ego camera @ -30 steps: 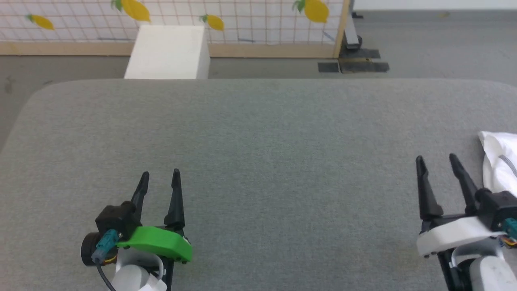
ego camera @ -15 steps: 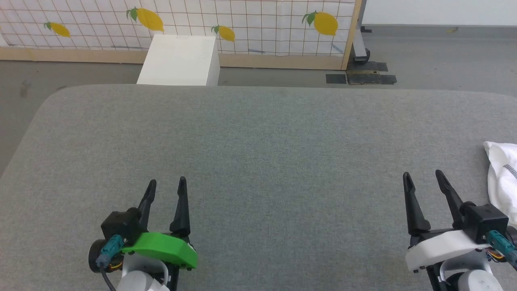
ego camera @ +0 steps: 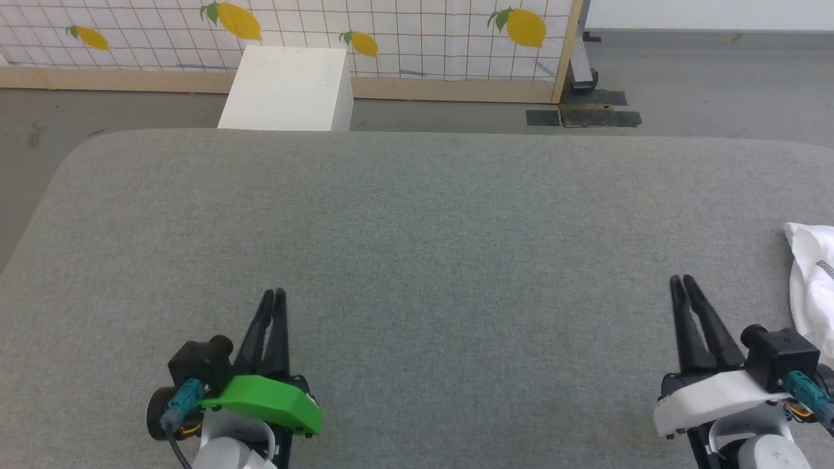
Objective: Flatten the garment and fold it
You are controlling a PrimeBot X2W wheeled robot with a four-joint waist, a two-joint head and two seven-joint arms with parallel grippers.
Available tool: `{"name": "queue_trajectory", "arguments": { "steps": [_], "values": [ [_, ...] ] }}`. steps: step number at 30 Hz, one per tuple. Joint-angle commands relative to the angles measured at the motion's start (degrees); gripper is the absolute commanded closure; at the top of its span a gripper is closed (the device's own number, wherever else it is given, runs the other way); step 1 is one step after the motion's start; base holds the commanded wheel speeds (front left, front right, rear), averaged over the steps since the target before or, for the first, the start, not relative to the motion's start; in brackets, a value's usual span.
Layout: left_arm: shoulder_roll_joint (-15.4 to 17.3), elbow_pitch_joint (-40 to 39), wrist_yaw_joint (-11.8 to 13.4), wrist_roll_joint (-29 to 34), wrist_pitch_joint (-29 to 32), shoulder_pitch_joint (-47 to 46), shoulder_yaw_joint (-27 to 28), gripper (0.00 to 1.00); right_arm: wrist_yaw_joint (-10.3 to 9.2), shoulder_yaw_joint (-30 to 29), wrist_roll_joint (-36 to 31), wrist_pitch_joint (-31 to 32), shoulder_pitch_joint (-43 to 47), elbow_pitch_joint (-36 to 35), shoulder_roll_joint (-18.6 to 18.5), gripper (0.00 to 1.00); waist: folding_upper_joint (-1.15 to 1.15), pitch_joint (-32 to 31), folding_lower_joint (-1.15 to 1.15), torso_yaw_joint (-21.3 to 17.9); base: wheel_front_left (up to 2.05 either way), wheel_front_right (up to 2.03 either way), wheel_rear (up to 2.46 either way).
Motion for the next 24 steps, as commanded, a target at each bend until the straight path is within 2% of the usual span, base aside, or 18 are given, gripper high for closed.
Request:
{"name": "queue_trajectory", "arguments": {
  "steps": [1, 24],
  "values": [
    [0.00, 0.00, 0.00, 0.00, 0.00, 0.00, -0.01, 1.00, 0.00, 0.00, 0.00, 0.00, 0.00, 0.00, 0.00, 1.00, 0.00, 0.00, 0.00, 0.00, 0.00, 0.00, 0.00],
    [-0.02, -1.18, 0.26, 1.45, 1.32, 0.48, 0.46, 1.00, -0.01, 0.37, -0.39, 0.86, 0.10, -0.48, 0.02, 1.00, 0.00, -0.26, 0.00, -0.13, 0.00, 0.00, 0.00]
  ]
}}
